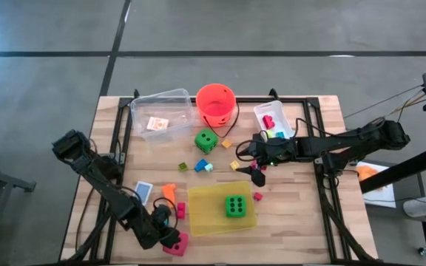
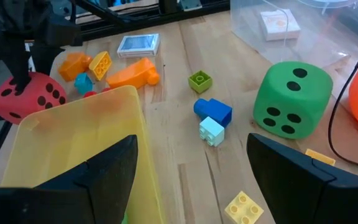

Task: Pick & Place Toys
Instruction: Put the red die into the yellow bin

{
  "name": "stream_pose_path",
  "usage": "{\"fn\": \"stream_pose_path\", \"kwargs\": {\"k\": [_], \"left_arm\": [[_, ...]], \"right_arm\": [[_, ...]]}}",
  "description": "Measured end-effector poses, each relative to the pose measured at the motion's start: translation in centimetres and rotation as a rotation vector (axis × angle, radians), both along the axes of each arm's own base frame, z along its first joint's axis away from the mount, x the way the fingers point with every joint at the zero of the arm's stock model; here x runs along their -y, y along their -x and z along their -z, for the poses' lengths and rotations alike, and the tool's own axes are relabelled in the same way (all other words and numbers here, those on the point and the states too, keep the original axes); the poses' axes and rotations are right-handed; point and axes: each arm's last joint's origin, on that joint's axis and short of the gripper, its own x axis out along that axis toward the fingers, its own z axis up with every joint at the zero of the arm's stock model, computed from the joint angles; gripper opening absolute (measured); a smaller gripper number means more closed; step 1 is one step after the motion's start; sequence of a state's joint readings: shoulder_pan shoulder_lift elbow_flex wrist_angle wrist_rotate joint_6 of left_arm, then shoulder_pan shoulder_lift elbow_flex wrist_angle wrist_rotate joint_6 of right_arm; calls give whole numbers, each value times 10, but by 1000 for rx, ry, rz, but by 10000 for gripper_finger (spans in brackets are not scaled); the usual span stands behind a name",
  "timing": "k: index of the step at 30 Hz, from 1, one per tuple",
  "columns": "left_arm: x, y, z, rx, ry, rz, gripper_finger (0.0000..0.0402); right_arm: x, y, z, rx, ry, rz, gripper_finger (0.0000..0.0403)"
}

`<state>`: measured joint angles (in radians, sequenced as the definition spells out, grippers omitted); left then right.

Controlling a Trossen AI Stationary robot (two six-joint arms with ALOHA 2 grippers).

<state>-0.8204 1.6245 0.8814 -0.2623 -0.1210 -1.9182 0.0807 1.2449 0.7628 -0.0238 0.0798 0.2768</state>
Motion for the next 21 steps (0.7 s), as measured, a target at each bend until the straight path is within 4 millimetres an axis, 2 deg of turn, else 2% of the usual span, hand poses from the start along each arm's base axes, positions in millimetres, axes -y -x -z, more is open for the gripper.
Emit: {"fn": "stream_pose_path", "kwargs": {"k": [9, 12, 21], "left_arm": [[-6, 1, -7, 69, -46, -65, 120], [-8, 2, -12, 70, -65, -81, 101], [-3, -2, -40, 17, -106, -70, 89]], "right_arm": [[0, 0, 0, -4, 6, -3, 297], [0, 0, 0, -3, 7, -3, 297], [0, 0, 0, -2, 3, -2, 297]]}}
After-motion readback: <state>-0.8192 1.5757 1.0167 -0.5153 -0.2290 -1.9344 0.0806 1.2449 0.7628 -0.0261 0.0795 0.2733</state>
